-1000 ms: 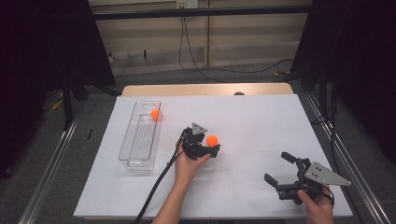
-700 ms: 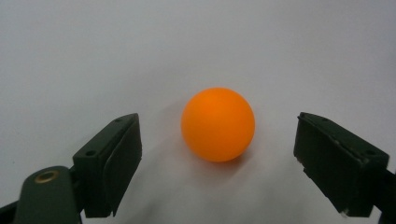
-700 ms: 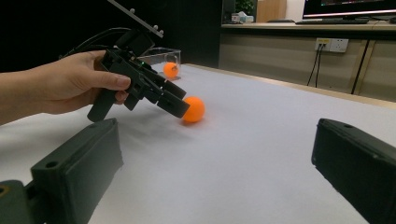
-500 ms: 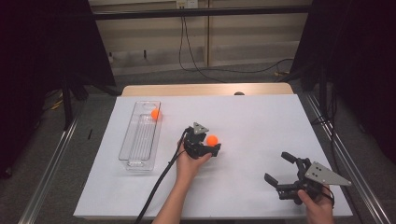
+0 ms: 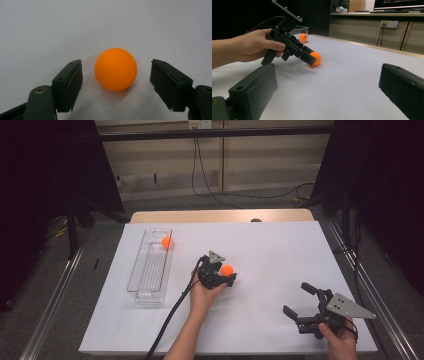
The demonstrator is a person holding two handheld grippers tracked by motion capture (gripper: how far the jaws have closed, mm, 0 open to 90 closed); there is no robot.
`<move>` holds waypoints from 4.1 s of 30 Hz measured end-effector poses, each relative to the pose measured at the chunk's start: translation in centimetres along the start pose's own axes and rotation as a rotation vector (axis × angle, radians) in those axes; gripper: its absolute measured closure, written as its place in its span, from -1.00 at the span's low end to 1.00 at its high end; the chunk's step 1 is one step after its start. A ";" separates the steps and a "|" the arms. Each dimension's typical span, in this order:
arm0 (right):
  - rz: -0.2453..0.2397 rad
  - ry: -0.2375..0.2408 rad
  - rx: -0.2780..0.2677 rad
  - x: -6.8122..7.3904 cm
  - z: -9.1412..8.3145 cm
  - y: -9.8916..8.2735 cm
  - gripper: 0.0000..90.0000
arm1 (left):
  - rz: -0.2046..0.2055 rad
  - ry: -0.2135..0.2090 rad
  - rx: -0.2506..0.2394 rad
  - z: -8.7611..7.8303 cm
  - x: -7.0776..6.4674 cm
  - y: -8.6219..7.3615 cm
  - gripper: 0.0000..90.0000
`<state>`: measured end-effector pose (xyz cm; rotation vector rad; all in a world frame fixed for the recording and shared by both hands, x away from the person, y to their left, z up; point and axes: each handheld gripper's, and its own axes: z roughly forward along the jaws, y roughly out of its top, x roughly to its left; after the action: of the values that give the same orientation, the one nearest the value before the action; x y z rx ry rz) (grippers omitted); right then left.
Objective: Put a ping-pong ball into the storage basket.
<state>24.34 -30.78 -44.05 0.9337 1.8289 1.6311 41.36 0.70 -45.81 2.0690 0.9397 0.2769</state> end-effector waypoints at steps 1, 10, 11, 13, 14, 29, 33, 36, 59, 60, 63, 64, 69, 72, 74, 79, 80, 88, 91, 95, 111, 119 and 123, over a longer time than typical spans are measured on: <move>0.000 0.000 -0.001 0.0 0.0 0.0 -0.97 | 0.000 -0.001 0.000 0.0 0.0 0.0 -0.40; 0.003 0.000 -0.001 0.0 0.0 0.0 -0.97 | 0.004 0.001 0.005 0.1 0.0 0.0 -0.38; 0.002 0.000 -0.002 0.0 -0.1 0.0 -0.97 | 0.002 0.000 0.005 0.1 0.0 0.0 -0.37; 0.003 -0.001 -0.001 0.0 0.0 0.0 -0.97 | -0.003 -0.003 0.006 0.2 0.0 -0.1 -0.33; 0.004 -0.002 -0.001 0.0 0.0 0.0 -0.97 | 0.006 0.001 0.012 0.2 0.1 0.0 -0.32; 0.005 0.000 -0.002 0.0 0.0 0.0 -0.97 | 0.015 0.002 0.024 0.6 0.0 -0.2 -0.06; 0.005 0.001 -0.002 0.0 0.0 0.0 -0.97 | 0.016 0.003 0.023 0.6 0.1 -0.2 -0.03; 0.005 0.000 -0.002 0.0 0.0 0.0 -0.97 | 0.017 0.005 0.025 0.6 0.2 -0.2 -0.01; 0.005 -0.001 -0.001 -0.1 0.0 0.0 -0.97 | 0.025 -0.018 0.029 -0.3 0.4 -0.1 0.13; 0.005 -0.001 -0.001 -0.1 0.0 0.0 -0.97 | 0.026 -0.023 0.030 -0.4 0.4 0.0 0.13; 0.004 0.000 -0.002 0.0 0.0 0.0 -0.97 | 0.028 -0.044 0.034 -0.7 0.3 0.1 0.13; 0.004 0.000 -0.002 0.0 0.0 0.0 -0.97 | 0.031 -0.047 0.034 -0.7 0.3 0.1 0.13; 0.006 -0.001 -0.002 0.0 0.0 0.0 -0.97 | 0.037 -0.061 0.041 -1.3 0.1 0.2 0.13; 0.006 0.000 -0.002 0.0 0.0 0.0 -0.97 | 0.041 -0.069 0.036 -1.6 -0.1 0.3 0.13; 0.006 -0.001 -0.002 0.0 0.0 0.0 -0.97 | 0.036 -0.081 0.035 -1.9 -0.1 0.4 0.13; 0.005 -0.001 -0.002 0.0 0.0 0.0 -0.97 | 0.043 -0.085 0.035 -2.5 -0.2 0.5 0.13; 0.004 0.000 -0.002 0.0 0.0 0.0 -0.97 | 0.048 -0.085 0.039 -2.6 -0.2 0.5 0.13; 0.003 -0.002 -0.002 0.0 0.0 0.0 -0.97 | 0.052 -0.089 0.044 -3.3 -0.4 0.7 0.13; 0.004 -0.002 -0.002 0.0 0.0 0.0 -0.97 | 0.055 -0.089 0.043 -3.6 -0.4 0.7 0.13; 0.002 -0.002 -0.002 0.0 0.0 0.0 -0.98 | 0.054 -0.090 0.043 -4.0 -0.5 0.8 0.13; 0.003 -0.003 -0.001 0.0 0.0 0.0 -0.98 | 0.058 -0.088 0.040 -5.2 -0.5 0.9 0.13; 0.003 -0.002 -0.001 0.0 0.0 0.0 -0.98 | 0.070 -0.073 0.027 -5.9 -0.5 1.2 0.13; 0.003 -0.002 -0.001 0.0 0.0 0.0 -0.97 | 0.069 -0.075 0.019 -6.4 -0.6 1.3 0.13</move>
<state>24.37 -30.78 -44.06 0.9378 1.8259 1.6317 38.53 3.62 -40.67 2.1173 0.8304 0.2256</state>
